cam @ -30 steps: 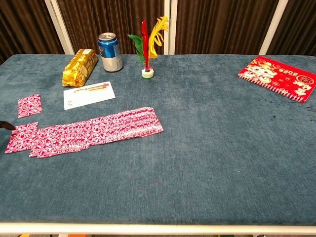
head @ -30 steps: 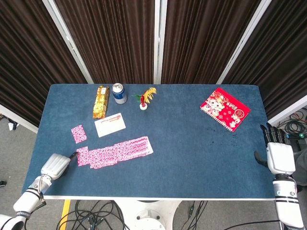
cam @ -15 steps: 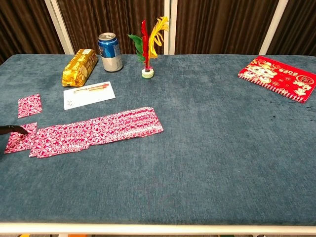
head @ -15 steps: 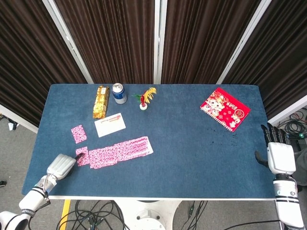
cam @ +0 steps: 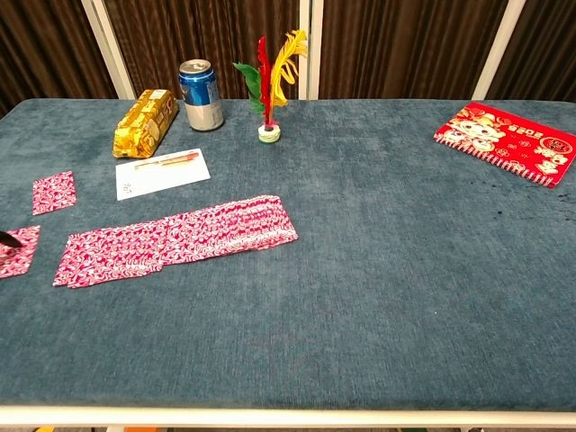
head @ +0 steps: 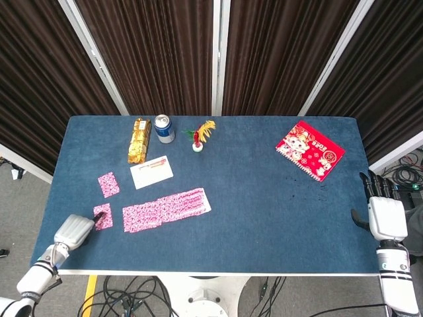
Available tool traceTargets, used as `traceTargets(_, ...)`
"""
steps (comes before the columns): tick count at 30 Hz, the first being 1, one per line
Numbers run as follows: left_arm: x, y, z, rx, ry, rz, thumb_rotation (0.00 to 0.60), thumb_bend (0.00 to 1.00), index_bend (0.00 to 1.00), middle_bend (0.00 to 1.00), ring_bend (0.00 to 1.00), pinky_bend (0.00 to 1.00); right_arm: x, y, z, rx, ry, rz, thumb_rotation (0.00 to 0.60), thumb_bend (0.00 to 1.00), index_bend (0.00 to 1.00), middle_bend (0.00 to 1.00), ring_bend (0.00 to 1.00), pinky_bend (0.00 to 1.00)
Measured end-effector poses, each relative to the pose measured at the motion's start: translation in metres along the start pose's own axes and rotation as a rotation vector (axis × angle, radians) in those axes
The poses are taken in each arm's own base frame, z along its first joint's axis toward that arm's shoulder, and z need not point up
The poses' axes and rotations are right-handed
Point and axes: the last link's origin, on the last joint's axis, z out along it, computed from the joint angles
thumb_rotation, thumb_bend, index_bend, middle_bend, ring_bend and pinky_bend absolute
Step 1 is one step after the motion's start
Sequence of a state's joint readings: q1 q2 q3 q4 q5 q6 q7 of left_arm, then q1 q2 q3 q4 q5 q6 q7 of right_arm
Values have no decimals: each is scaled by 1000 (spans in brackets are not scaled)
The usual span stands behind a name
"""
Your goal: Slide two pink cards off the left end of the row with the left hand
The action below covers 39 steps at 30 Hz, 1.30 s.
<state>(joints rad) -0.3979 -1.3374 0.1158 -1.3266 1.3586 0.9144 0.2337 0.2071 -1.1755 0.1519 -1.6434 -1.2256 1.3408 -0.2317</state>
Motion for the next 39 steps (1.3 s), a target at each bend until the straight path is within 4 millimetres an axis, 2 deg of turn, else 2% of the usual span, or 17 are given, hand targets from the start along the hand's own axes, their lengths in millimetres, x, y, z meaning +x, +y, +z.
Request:
traceTargets(14,1,-11,-7,40,20,-26,600,806,121,852,831,818,-1,-3,2,5,-4,-2,600,240,0,0,0,0)
traceTargets(17,9,-7,-7,27,56,-57,600,807,121,852,831,818,0,-3,2,5,-1,-3,600,240,0,0,0,0)
traceTargets(23,42,-4,-9,5,220,-123,600,799,121,823,807,781,1,-4,2,9,3,1,600,239,0,0,0,0)
traceTargets(25,55,-7,-9,14,308,-142,600,745,121,701,680,695,1,-4,2,11,5,4,600,240,0,0,0,0)
traceTargets(29,77,-20,-12,66,495,-173,600,555,115,260,177,375,3,-3,2,10,13,8,600,240,0,0,0,0)
traceTargets(30,83,-25,-14,90,548,-182,600,508,113,153,80,285,4,-2,2,9,16,8,600,240,0,0,0,0)
traceTargets(31,86,-29,-15,110,584,-189,574,456,111,60,16,194,4,-1,1,9,19,8,600,232,0,0,0,0)
traceTargets(32,89,-33,-17,130,617,-198,515,406,108,13,0,128,5,0,1,9,23,8,600,213,0,0,0,0)
traceTargets(34,92,-41,-21,184,680,-228,375,329,102,0,0,59,5,1,0,13,23,10,600,150,0,0,0,0)
traceTargets(36,88,-47,-25,234,693,-262,314,292,101,0,0,32,5,4,-4,17,20,4,600,113,0,0,0,0)
traceTargets(39,80,-49,-32,284,674,-296,298,282,101,0,0,21,5,9,-9,13,20,-12,600,101,0,0,0,0)
